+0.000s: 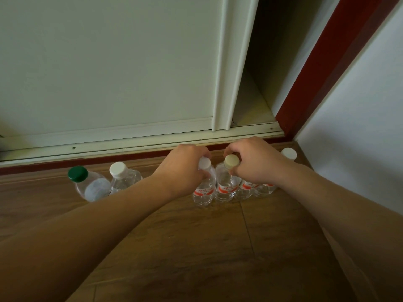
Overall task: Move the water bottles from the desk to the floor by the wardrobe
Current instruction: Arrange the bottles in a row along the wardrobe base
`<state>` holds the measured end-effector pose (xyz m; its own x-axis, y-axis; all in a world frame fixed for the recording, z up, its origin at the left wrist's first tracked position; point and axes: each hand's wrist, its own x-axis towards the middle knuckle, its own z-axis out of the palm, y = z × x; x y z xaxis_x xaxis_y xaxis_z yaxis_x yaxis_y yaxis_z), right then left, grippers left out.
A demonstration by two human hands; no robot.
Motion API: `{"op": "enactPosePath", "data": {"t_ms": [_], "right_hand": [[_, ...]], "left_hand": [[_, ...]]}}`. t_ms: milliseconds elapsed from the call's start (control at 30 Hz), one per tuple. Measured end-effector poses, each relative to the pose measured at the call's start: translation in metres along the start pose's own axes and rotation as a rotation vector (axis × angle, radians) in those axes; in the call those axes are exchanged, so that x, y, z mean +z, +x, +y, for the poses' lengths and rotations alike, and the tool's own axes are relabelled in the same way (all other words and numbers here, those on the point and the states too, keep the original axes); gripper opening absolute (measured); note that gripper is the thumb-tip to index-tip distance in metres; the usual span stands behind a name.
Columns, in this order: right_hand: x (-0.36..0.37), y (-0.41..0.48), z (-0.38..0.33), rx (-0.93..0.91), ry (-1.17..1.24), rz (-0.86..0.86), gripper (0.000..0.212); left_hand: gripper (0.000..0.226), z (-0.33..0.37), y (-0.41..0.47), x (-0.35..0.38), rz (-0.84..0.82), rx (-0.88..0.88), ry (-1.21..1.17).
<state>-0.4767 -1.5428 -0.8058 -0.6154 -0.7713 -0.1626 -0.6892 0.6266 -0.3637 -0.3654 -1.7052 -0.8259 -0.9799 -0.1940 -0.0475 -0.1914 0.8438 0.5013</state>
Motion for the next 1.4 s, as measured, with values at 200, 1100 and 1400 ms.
{"op": "enactPosePath", "data": {"t_ms": [200,1100,1400], "right_hand": [[0.0002,0.0003,0.0004,0.007,0.007,-0.006,0.034],[0.0031,0.0007,0.0023,-0.001,0.021,0.002,0.035],[0.0037,0.0003,0.0024,0.019,0.031,-0.004,0.034]], "left_hand": [[0.030,-0.0008,-0.0004,0.0003,-0.002,0.000,0.007],[0.023,-0.0029,-0.0023,0.0011,-0.002,0.003,0.010],[0.024,-0.0028,-0.0045,0.0004,-0.002,0.020,0.018]]}}
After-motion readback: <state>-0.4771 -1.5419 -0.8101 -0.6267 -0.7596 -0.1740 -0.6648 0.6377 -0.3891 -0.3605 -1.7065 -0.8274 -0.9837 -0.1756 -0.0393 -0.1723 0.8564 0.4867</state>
